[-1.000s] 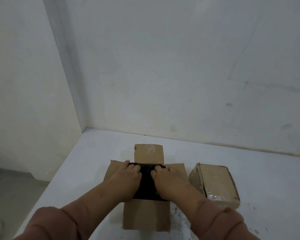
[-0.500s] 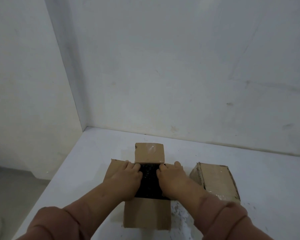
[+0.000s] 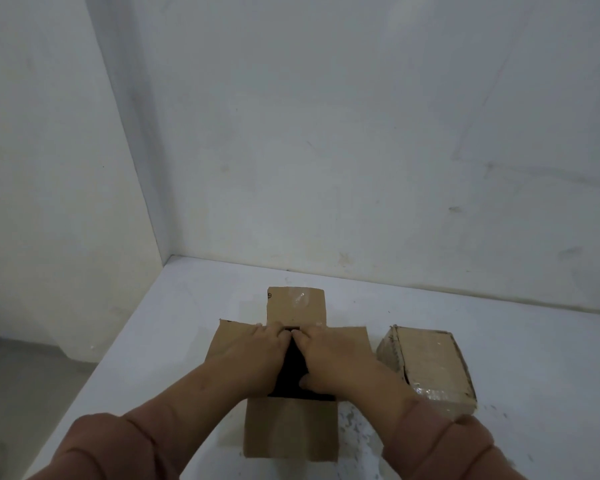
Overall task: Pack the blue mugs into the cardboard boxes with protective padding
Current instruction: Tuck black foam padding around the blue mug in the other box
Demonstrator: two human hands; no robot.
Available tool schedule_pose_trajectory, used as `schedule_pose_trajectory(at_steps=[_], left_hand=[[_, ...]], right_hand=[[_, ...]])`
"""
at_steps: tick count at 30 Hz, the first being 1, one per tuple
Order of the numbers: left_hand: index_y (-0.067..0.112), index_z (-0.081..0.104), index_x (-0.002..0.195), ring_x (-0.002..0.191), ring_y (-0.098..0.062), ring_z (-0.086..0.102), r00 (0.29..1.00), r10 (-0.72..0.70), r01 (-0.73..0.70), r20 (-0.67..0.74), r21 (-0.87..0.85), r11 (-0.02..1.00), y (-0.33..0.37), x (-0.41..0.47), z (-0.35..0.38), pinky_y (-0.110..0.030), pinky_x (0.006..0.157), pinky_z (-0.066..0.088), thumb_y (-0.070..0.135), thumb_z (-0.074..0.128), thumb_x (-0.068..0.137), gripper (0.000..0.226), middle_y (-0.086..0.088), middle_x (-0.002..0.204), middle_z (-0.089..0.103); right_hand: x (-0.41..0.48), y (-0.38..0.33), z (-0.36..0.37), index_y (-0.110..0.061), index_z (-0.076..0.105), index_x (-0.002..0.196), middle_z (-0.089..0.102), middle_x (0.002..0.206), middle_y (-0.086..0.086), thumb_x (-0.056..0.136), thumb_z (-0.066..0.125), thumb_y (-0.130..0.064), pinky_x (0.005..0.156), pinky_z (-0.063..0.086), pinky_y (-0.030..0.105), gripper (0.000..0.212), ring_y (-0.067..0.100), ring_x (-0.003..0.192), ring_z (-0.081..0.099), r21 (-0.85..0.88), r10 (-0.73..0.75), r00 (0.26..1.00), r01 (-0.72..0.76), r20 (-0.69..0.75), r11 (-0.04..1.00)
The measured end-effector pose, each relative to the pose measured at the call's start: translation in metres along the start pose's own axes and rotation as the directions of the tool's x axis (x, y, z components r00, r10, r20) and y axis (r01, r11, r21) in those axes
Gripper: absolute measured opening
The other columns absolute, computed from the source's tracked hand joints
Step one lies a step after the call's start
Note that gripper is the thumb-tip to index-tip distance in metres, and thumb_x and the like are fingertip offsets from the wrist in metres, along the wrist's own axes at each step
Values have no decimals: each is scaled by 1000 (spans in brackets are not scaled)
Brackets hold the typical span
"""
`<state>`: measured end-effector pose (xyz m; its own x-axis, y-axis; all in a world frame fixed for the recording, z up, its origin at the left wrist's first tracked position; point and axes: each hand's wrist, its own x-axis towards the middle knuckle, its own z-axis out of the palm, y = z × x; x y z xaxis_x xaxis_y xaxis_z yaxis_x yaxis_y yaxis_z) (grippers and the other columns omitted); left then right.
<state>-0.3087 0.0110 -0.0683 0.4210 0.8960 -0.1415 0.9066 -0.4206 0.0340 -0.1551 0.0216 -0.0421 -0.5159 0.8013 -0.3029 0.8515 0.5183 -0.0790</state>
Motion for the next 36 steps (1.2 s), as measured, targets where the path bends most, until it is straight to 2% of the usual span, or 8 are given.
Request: schedule_pose_trajectory(at_steps=[3, 10, 13, 18, 23, 27, 32, 36], left_hand=[[11, 32, 140, 122, -25, 45, 999, 27, -31, 38, 110, 994, 4, 2, 6, -36, 107, 28, 30, 57, 86, 63, -11, 142, 37], [8, 31, 141, 118, -27, 48, 995, 13, -31, 99, 184, 982, 5, 5, 11, -40, 111, 21, 23, 57, 86, 62, -14, 138, 41], [13, 27, 143, 120, -26, 44, 996, 12, -22, 87, 113, 993, 0, 3, 15, -40, 112, 18, 23, 57, 84, 67, -10, 142, 38], [18, 27, 145, 132, -23, 32, 994, -1, 11, 106, -90, 996, -4, 1, 17, -39, 117, 7, 24, 58, 83, 70, -6, 147, 31], [20, 36, 143, 134, -18, 29, 998, -44, 18, -54, -409, 912, -16, -14, 14, -27, 114, 20, 10, 54, 81, 66, 0, 149, 32], [18, 28, 147, 141, -19, 22, 993, -94, 63, -71, -357, 932, -12, -21, 21, -31, 120, 13, 10, 51, 86, 65, 0, 156, 24], [17, 28, 147, 143, -17, 19, 990, -125, 88, -71, -387, 918, -11, -21, 24, -33, 121, 10, 7, 48, 86, 65, 1, 157, 21], [20, 30, 145, 142, -22, 20, 933, -307, 186, -188, -477, 859, -14, -29, 35, -35, 117, 16, 24, 58, 83, 68, -7, 154, 24]], right_hand=[[4, -12, 5, -10, 15, 146, 26, 146, 13, 85, 61, -21, 104, 37, 40, 78, 32, 126, 39, -30, 23, 997, -21, 71, 999], [9, -13, 5, -7, 24, 141, 31, 136, 15, 85, 59, -20, 98, 43, 40, 68, 31, 118, 39, -89, 25, 993, -15, 111, 996], [8, -8, 7, -10, 17, 146, 31, 138, 13, 84, 60, -27, 100, 42, 39, 77, 30, 120, 38, -56, 4, 993, 3, 117, 998], [4, -3, 16, -15, 28, 140, 37, 133, 9, 78, 60, -34, 99, 42, 38, 72, 27, 118, 42, 19, -1, 1000, 1, 25, 1000], [4, -1, 18, -20, 33, 136, 38, 134, 8, 76, 55, -52, 98, 31, 43, 72, 30, 118, 42, -7, 106, 994, -106, -37, 994], [7, -6, 25, -21, 35, 131, 39, 130, 9, 72, 54, -54, 99, 25, 44, 69, 29, 116, 42, 88, 181, 983, -180, -2, 980], [10, 3, 21, -24, 36, 128, 37, 131, 7, 70, 56, -54, 96, 32, 40, 68, 30, 115, 43, 214, 182, 982, -188, 45, 959], [-6, 16, 30, -25, 38, 137, 32, 143, 1, 78, 56, -52, 109, 29, 39, 67, 23, 131, 34, 358, 184, 978, -137, -100, 923]])
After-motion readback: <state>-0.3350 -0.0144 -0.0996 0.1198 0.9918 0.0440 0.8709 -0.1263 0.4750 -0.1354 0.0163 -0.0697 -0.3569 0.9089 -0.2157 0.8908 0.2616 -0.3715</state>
